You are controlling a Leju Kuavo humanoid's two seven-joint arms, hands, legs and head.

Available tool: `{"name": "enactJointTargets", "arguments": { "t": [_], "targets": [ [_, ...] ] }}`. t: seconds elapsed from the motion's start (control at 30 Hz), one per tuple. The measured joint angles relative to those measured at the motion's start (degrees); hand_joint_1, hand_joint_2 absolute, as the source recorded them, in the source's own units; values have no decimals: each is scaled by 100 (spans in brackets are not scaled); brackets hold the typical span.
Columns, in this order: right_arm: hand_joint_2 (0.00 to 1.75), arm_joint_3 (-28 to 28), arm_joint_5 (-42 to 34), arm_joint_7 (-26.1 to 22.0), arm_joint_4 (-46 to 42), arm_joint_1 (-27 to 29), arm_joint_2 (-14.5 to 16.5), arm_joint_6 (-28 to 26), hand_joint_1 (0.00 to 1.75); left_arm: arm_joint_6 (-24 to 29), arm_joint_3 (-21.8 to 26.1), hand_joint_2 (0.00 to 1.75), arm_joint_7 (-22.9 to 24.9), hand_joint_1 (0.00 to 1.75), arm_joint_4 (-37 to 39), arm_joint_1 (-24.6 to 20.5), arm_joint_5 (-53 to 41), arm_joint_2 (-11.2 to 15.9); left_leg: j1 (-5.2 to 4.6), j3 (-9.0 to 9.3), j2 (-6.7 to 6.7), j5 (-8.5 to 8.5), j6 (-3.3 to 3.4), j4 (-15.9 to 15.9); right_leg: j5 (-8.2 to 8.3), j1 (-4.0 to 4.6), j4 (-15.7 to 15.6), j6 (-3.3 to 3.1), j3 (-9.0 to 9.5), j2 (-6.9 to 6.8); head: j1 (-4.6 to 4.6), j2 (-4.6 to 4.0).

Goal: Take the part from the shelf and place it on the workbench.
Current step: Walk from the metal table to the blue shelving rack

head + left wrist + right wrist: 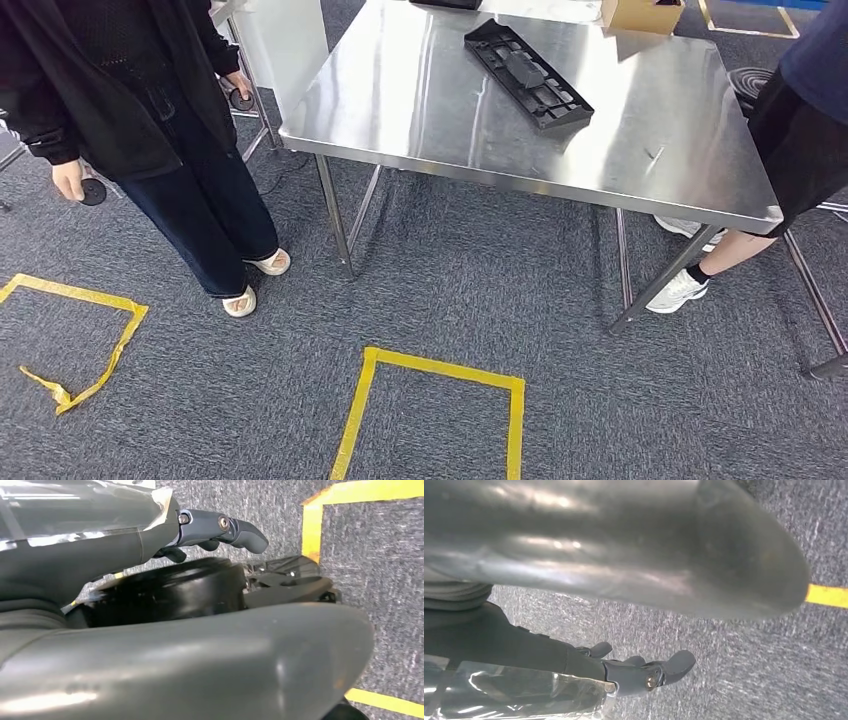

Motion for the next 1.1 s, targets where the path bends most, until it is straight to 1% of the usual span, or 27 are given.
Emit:
{"name": "enactJointTargets", "arguments": {
  "t": [0.03, 0.1, 0.13, 0.17, 0.2, 0.23, 0.27, 0.3, 0.33, 0.37, 0.4, 0.43, 0.5, 0.53, 0.57, 0.63, 0.67, 0.7, 0.73, 0.77, 0.8, 0.87, 0.9, 0.93, 1.0, 1.03, 1.1],
  "targets": [
    [0, 0, 3, 3, 1, 1, -1, 0, 0, 1, 0, 0, -4, 0, 0, -4, 12, -1, 2, -55, 13, 54, 69, -17, -132, -4, 147, -7, -76, 5, 12, 0],
    [0, 0, 10, 11, 1, -1, 0, 0, 0, 2, 0, 0, -12, 0, 1, -9, 31, -2, -6, -197, 36, 167, 153, -28, -595, -10, 787, -70, -317, 13, 36, 0],
    [0, 0, 14, 17, 1, -2, 1, 0, 0, 2, 0, 0, -14, 0, 1, -8, 37, -2, -11, -272, 45, 224, 170, -26, -807, -11, 1182, -83, -426, 14, 49, 0],
    [0, 0, 16, 25, 1, -1, 1, 0, 0, 1, 0, 0, -14, 0, 1, -7, 38, -2, -15, -351, 52, 284, 168, -23, -933, -13, 1497, -66, -483, 15, 49, 0],
    [0, 0, 15, 33, 1, 0, 0, 0, 0, 0, 0, 0, -14, 0, 1, -7, 38, -2, -17, -425, 58, 340, 162, -20, -948, -17, 1631, -22, -451, 15, 51, 0],
    [0, 0, 11, 39, 1, 0, -2, 0, 0, 1, 0, 0, -13, 0, 1, -6, 38, -3, -16, -484, 61, 394, 151, -17, -874, -21, 1552, 36, -317, 15, 52, 0],
    [0, 0, 5, 43, 1, -1, -7, 0, 0, 5, 0, 0, -13, 0, 1, -6, 38, -5, -13, -536, 63, 446, 136, -13, -751, -24, 1265, 92, -83, 14, 52, 0],
    [0, 0, -3, 44, 1, -5, -12, -1, 0, 16, 0, 0, -13, 0, 1, -6, 38, -10, -12, -576, 62, 495, 115, -10, -647, -26, 818, 121, 238, 14, 56, 0],
    [0, 0, -14, 43, 0, -12, -18, -2, 0, 30, 0, 0, -13, 0, 1, -8, 37, -19, -20, -610, 62, 541, 88, -2, -589, -11, 329, 119, 566, 15, 56, 0],
    [0, 0, -26, 42, 0, -18, -22, -3, 0, 46, 0, 0, -13, 0, 1, -10, 37, -29, -32, -642, 63, 590, 56, 4, -578, 5, -60, 92, 808, 20, 52, 0],
    [0, -1, -37, 39, 0, -21, -24, -5, 0, 60, -1, 0, -13, 0, 1, -13, 35, -38, -43, -666, 68, 638, 25, 8, -594, 24, -306, 54, 945, 24, 48, 0],
    [0, -1, -46, 35, 1, -17, -24, -8, 0, 70, -1, 0, -13, 0, 1, -15, 33, -46, -51, -682, 73, 684, -4, 10, -603, 44, -390, 18, 967, 29, 43, 0],
    [0, -6, -60, 28, 2, 13, -21, -14, 0, 85, -3, 0, -13, 0, 1, -15, 29, -49, -42, -720, 67, 698, -62, 45, -554, 5, -380, -66, 887, 22, 39, 0],
    [0, -10, -67, 26, 2, 24, -18, -18, 0, 92, -4, 0, -13, 0, 1, -14, 29, -49, -30, -767, 55, 575, -95, 154, -511, -20, -377, -119, 851, 14, 34, 0],
    [0, -14, -73, 23, 3, 29, -15, -22, 0, 97, -6, 0, -13, 0, 1, -13, 29, -47, -17, -844, 41, 348, -126, 375, -460, -45, -382, -181, 805, 1, 22, 0],
    [0, -20, -79, 17, 3, 27, -10, -29, 0, 99, -14, 0, -13, 0, 1, -11, 29, -46, 11, -1036, 26, -222, -179, 1070, -364, -37, -367, -259, 692, -19, 0, 0],
    [0, -21, -79, 15, 3, 28, -9, -32, 0, 99, -17, 0, -13, 0, 1, -11, 29, -46, 22, -1097, 24, -393, -197, 1404, -319, -27, -353, -276, 623, -29, -6, 0],
    [0, -22, -79, 13, 3, 29, -10, -33, 0, 98, -20, 0, -13, 0, 1, -11, 28, -46, 33, -1092, 24, -425, -210, 1603, -276, -20, -328, -271, 552, -35, -5, 0],
    [0, -24, -79, 13, 3, 30, -11, -35, 0, 98, -21, 0, -13, 0, 1, -11, 28, -46, 46, -1003, 24, -342, -217, 1626, -241, -18, -292, -258, 481, -38, -6, 0],
    [0, -24, -79, 12, 3, 29, -12, -37, 0, 98, -21, 0, -13, 0, 1, -12, 28, -46, 62, -815, 24, -197, -221, 1449, -213, -20, -244, -240, 408, -39, -6, 0],
    [0, -24, -79, 11, 3, 29, -13, -38, 0, 98, -22, 0, -14, 0, 1, -13, 27, -46, 79, -552, 24, -70, -223, 1127, -193, -23, -186, -217, 342, -36, -8, 0],
    [0, -24, -80, 8, 3, 27, -13, -43, 0, 98, -23, 0, -21, 0, 1, -22, 27, -46, 83, -79, 6, -24, -219, 452, -163, -3, -65, -168, 209, -32, -4, 0],
    [0, -24, -81, 4, 3, 25, -11, -46, 0, 98, -24, 0, -28, 0, 1, -26, 26, -46, 72, 30, -4, -65, -208, 250, -141, 9, -23, -134, 160, -33, -2, 0],
    [0, -24, -81, 1, 3, 24, -10, -48, 0, 98, -26, 0, -36, 0, 1, -29, 24, -46, 50, 47, -14, -101, -185, 162, -111, 15, -2, -89, 115, -35, 2, 0],
    [0, -25, -83, -6, 3, 29, -8, -51, 0, 97, -33, 0, -44, 0, 1, -24, 16, -47, 34, -29, -6, -59, -81, 116, -77, 4, 29, 2, 42, -35, 7, 0],
    [0, -26, -84, -7, 3, 38, -8, -52, 0, 96, -38, 0, -46, 0, 1, -22, 9, -48, 32, -77, 4, -14, -16, 105, -147, -3, 111, 17, -24, -31, 14, 0],
    [0, -26, -81, -8, 3, 54, -7, -52, 0, 87, -47, 0, -48, 0, 2, -23, -6, -48, 29, -195, 24, 93, 86, 89, -516, -11, 588, -31, -232, -17, 29, 0]
  ]
}}
